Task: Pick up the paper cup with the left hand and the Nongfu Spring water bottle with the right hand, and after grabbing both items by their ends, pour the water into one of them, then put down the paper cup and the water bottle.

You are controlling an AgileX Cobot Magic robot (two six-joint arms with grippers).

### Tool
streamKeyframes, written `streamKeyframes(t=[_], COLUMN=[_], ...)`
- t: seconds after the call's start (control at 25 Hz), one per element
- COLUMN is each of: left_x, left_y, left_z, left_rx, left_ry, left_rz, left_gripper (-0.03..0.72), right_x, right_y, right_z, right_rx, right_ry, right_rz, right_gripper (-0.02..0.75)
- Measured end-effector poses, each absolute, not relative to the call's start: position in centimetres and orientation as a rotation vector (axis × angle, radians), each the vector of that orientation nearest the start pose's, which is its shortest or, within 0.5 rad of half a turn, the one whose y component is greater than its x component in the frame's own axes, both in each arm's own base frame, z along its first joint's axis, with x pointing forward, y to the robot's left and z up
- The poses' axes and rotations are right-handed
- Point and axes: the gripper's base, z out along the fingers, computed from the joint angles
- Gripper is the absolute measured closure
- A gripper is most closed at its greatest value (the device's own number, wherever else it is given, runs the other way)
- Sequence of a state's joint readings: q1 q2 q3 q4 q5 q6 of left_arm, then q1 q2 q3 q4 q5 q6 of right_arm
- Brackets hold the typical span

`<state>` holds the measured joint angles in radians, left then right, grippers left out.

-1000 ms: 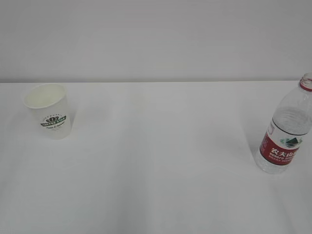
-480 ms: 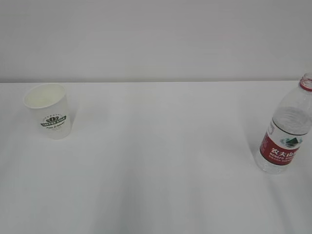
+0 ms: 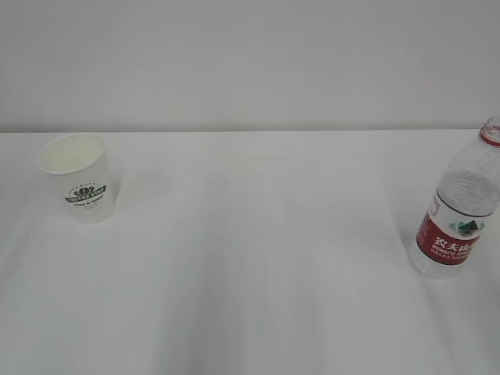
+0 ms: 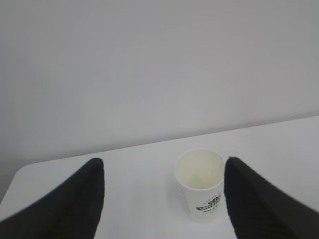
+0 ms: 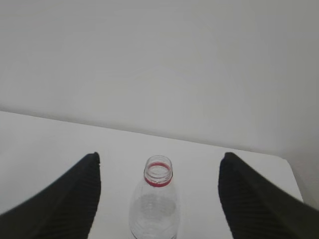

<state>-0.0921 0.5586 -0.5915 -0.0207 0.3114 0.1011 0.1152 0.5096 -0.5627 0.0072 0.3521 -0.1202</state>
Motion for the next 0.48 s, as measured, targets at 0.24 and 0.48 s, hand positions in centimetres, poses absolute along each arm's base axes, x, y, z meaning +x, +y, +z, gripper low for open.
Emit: streamKeyframes(t=[0.24,0.48], left_x=[14.5,17.2], left_y=[-1.4,-1.6], left_z=[32.9,31.8], left_rx=[0.161,0.161], left_ry=[1.816,1.837], left_rz=[-0.012,-0.011], left_gripper=[0.141,0.143], right_x=[12.9,15.4], right_y=[1.5,1.8], right_z=[32.8,32.0], right_rx=[-0.212,-0.216], right_ry=[1.782,1.805], right_rz=[-0.002,-0.004], right_gripper=[0.182,0.183])
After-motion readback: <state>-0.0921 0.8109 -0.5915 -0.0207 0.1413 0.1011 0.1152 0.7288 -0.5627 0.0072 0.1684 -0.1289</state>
